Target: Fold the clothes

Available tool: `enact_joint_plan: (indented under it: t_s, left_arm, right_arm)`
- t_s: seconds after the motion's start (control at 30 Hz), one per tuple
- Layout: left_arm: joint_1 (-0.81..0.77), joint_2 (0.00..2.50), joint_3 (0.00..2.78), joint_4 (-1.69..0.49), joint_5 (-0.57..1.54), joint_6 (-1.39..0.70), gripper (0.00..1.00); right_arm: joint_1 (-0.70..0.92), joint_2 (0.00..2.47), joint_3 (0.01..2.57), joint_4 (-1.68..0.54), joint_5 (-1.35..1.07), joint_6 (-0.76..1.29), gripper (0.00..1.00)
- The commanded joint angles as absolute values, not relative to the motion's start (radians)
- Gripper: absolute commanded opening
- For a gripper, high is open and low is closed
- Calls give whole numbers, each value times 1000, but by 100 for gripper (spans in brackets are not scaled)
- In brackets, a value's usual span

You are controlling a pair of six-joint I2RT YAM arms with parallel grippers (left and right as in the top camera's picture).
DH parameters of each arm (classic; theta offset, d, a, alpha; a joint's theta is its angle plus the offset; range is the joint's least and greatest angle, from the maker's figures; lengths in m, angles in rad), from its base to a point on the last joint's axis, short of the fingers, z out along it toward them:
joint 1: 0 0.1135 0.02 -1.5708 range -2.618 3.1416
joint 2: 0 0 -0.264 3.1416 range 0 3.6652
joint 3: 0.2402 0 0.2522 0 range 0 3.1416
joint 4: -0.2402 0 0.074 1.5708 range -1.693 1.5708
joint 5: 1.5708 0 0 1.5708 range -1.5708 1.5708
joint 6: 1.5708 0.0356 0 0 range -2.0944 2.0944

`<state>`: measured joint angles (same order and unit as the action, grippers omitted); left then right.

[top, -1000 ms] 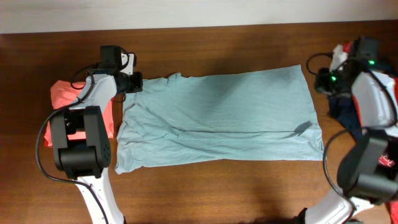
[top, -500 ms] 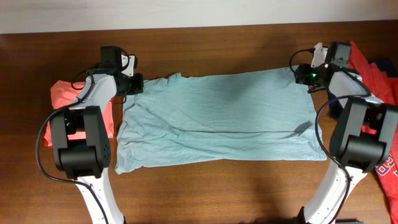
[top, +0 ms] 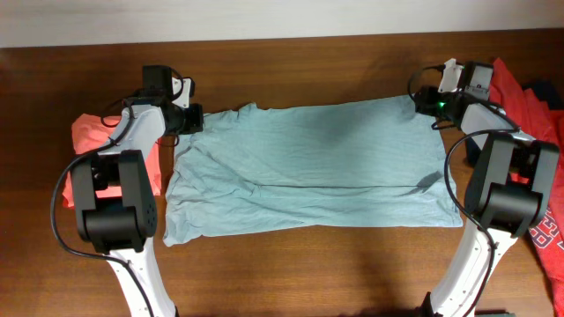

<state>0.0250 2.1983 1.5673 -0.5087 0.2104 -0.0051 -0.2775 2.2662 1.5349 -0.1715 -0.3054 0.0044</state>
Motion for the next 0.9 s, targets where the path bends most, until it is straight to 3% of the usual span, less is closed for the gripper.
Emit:
enact_joint_plan:
  t_s: [0.0, 0.07, 0.17, 0.27, 0.57, 0.87]
  left_arm:
    - [26, 2189, 1589, -509, 225, -19, 2]
    - [26, 2189, 1589, -509, 225, -19, 2]
    - [26, 2189, 1589, -509, 225, -19, 3]
    - [26, 2189, 1589, -509, 225, -19, 2]
    - [29, 2168, 1615, -507, 226, -18, 0]
    - [29, 2064, 1636, -540, 241, -18, 0]
  right_arm:
    - [-251, 2323, 1545, -173, -318, 16, 52]
    - [-247, 2326, 1545, -176, -318, 16, 47]
    - [-247, 2325, 1547, -179, -318, 17, 20]
    - [-249, 2325, 1557, -198, -318, 25, 4]
    - [-271, 2291, 1699, -391, -303, 68, 4]
    - [-310, 2282, 2033, -857, -303, 68, 4]
